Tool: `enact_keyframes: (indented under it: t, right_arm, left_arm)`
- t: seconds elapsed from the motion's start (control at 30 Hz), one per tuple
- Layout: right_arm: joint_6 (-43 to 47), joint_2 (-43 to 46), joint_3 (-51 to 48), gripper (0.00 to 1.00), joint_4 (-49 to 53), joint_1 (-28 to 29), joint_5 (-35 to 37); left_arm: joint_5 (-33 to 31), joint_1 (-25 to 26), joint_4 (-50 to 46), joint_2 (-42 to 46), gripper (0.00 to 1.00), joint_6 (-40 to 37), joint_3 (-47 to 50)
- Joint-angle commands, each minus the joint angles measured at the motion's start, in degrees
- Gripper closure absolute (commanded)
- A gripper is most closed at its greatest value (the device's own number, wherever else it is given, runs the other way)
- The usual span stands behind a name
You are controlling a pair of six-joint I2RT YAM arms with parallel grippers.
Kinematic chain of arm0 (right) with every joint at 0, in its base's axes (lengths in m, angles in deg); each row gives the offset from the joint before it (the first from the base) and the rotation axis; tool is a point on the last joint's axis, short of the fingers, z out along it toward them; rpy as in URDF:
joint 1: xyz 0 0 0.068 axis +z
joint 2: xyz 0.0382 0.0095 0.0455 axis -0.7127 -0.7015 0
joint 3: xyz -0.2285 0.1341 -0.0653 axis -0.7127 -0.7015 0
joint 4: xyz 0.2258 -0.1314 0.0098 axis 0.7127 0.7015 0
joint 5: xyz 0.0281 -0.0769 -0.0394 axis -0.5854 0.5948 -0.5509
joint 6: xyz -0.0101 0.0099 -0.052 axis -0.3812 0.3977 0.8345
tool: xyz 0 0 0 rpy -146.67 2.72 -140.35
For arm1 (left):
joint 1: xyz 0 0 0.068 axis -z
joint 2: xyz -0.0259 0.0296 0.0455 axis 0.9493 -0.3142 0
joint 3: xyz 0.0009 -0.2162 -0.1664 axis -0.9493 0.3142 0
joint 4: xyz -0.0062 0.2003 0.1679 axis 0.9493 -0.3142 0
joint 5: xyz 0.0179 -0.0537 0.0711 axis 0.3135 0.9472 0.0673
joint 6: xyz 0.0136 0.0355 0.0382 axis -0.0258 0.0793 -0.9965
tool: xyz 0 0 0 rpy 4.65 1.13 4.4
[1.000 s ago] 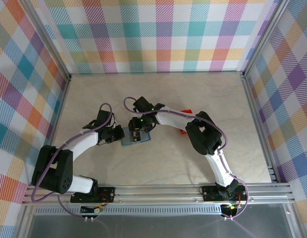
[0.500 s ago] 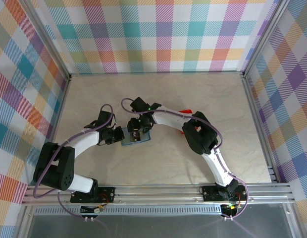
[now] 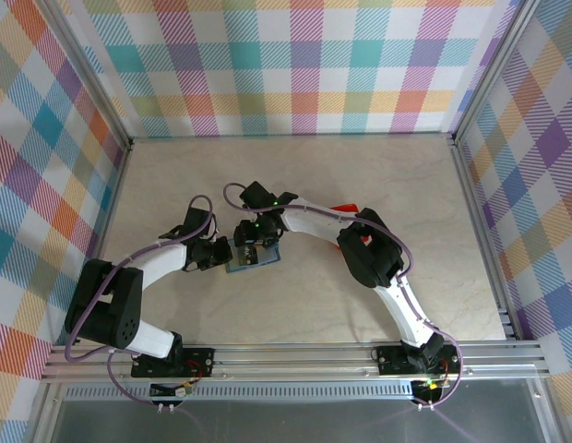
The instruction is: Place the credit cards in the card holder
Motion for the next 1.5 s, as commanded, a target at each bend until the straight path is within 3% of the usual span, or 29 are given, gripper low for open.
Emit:
enact_keyframes:
  t: [0.0, 0.43, 0.67, 0.8, 1.07, 1.47]
  right_arm:
    - [-1.5, -1.6, 1.5, 0.48, 0.2, 0.8, -2.3]
    - [-5.5, -1.6, 0.9, 0.49, -4.5, 0.8, -7.5]
    - [-10.4, 4.2, -5.7, 0.49, -12.1, -0.5, -9.9]
    - [-10.4, 11.6, -12.1, 0.49, -13.1, -1.9, -5.4]
    - [-1.8, 23.5, -20.2, 0.48, -2.7, -3.8, 6.0]
    - [1.9, 30.7, -30.9, 0.45, -4.0, -7.9, 1.8]
  left_arm:
    - [0.0, -0.6, 0.8, -0.3, 0.88, -0.4, 0.9]
    - [-0.2, -0.6, 0.9, 1.8, 0.89, -0.3, 2.4]
    - [-0.4, -0.6, 0.6, 3.4, 0.89, -0.3, 2.8]
    - [0.2, -0.7, 0.6, 4.6, 0.89, -0.3, 2.8]
    - [2.4, -0.7, 1.7, 8.9, 0.87, 0.8, 3.5]
    - [0.8, -0.7, -1.0, 12.7, 0.61, 9.6, 3.5]
